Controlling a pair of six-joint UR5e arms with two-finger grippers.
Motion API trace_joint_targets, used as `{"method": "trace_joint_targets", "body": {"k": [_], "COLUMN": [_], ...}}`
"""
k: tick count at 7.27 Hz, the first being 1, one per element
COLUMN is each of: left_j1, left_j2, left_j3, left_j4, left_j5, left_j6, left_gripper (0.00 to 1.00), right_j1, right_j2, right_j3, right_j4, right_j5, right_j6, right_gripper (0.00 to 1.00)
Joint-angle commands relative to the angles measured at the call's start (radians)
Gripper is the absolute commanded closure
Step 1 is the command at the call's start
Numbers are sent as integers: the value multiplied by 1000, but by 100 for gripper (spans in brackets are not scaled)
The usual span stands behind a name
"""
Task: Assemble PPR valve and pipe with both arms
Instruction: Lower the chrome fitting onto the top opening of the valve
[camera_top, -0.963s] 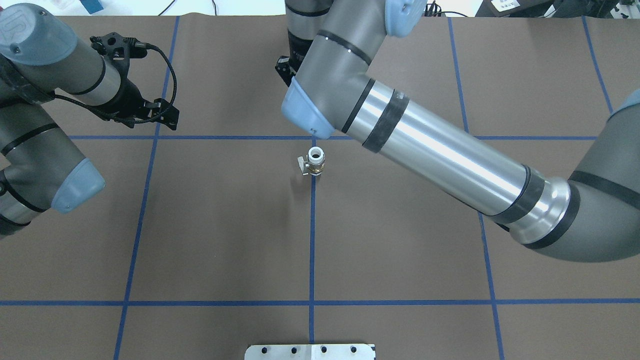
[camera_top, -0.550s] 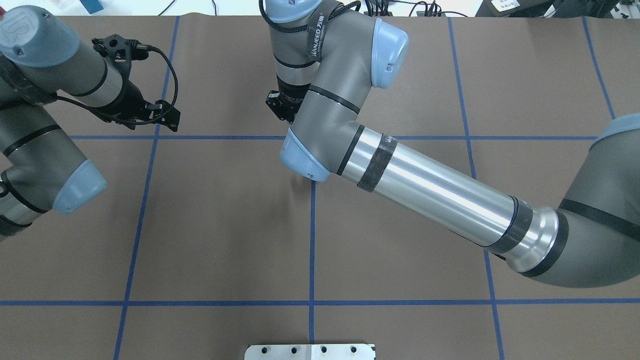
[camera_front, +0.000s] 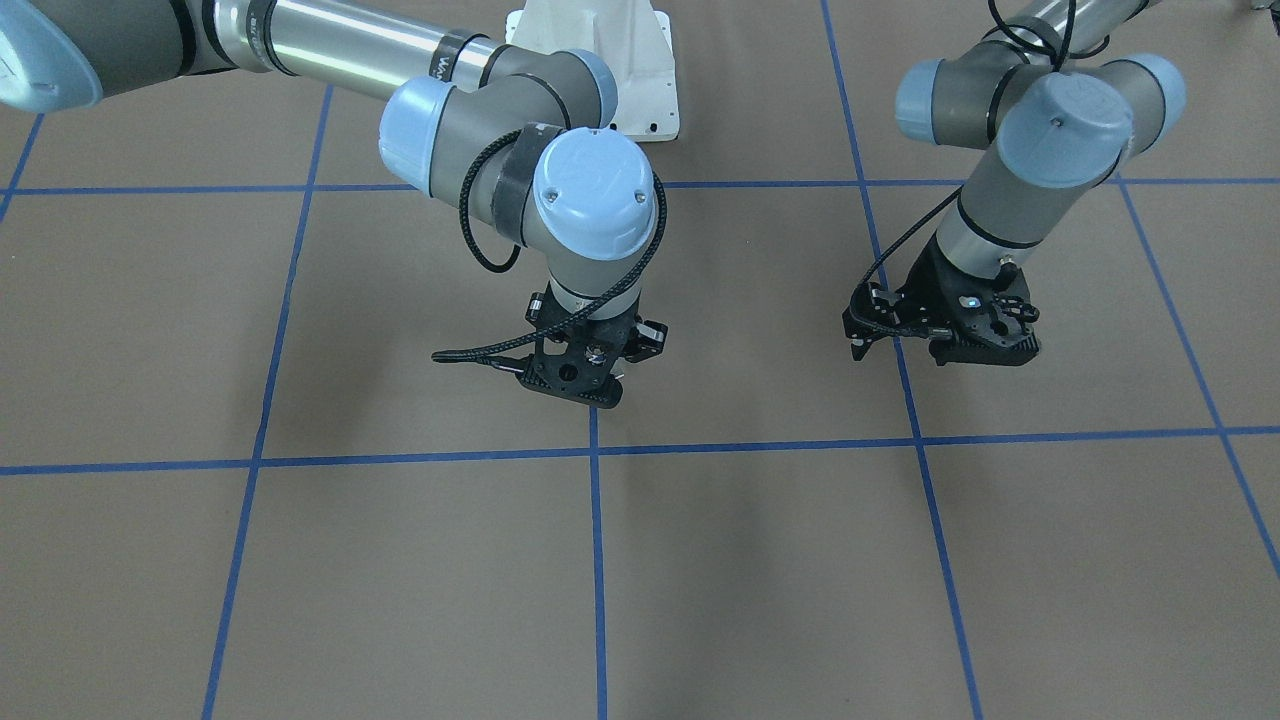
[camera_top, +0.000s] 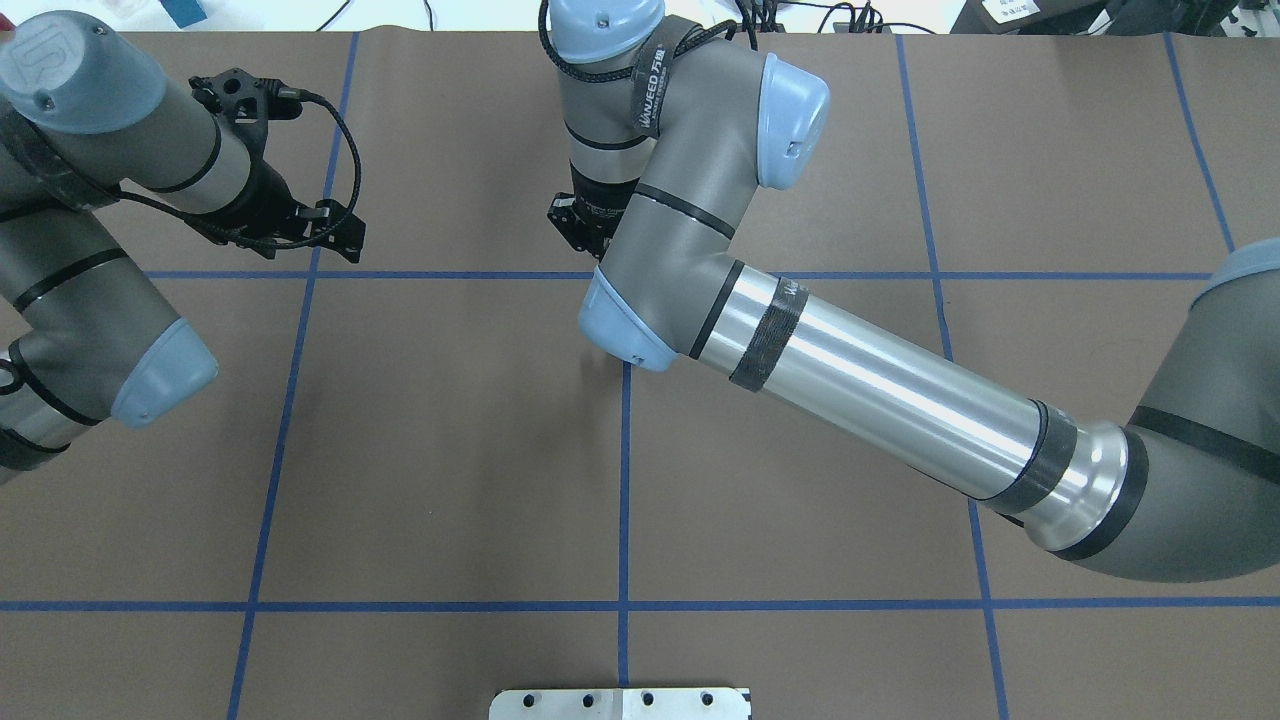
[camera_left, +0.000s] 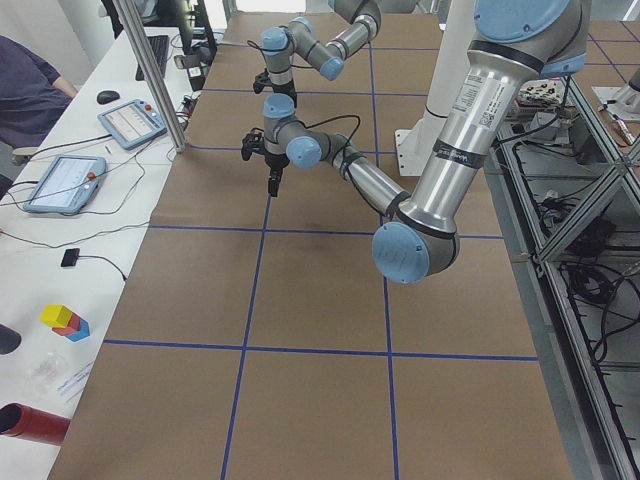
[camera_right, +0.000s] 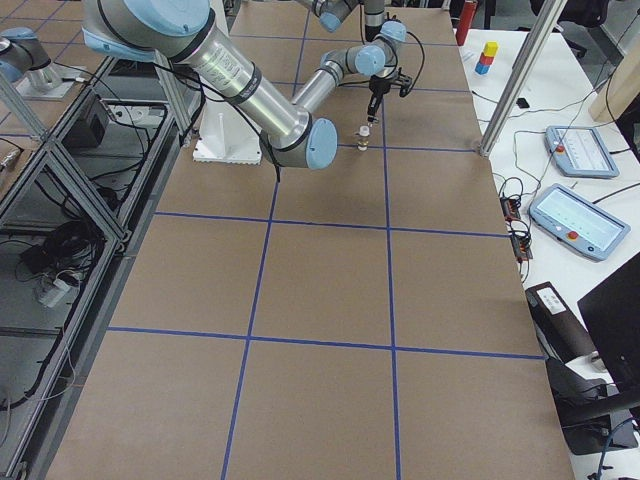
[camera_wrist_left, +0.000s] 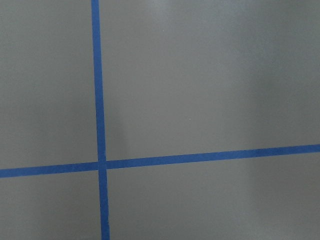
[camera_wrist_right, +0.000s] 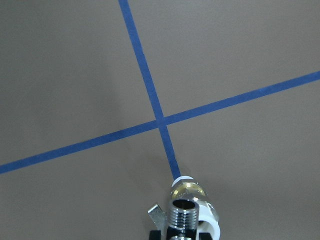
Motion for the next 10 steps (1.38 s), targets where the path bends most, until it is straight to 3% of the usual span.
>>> {"method": "trace_joint_targets", "body": {"k": [1, 10], "left_j1": [1, 1], "left_j2": [-2, -2], "left_j3": [5, 5], "left_j4": [0, 0], "left_j5": [0, 0], "left_j6": [-2, 0], "left_gripper": [0, 0], "right_j1": [1, -10], "right_j2": [-20, -32], "right_j3": [46, 52], "right_j4": [-35, -45], "right_j5": [9, 12], "right_j6": [0, -9], "right_gripper": [100, 100]}}
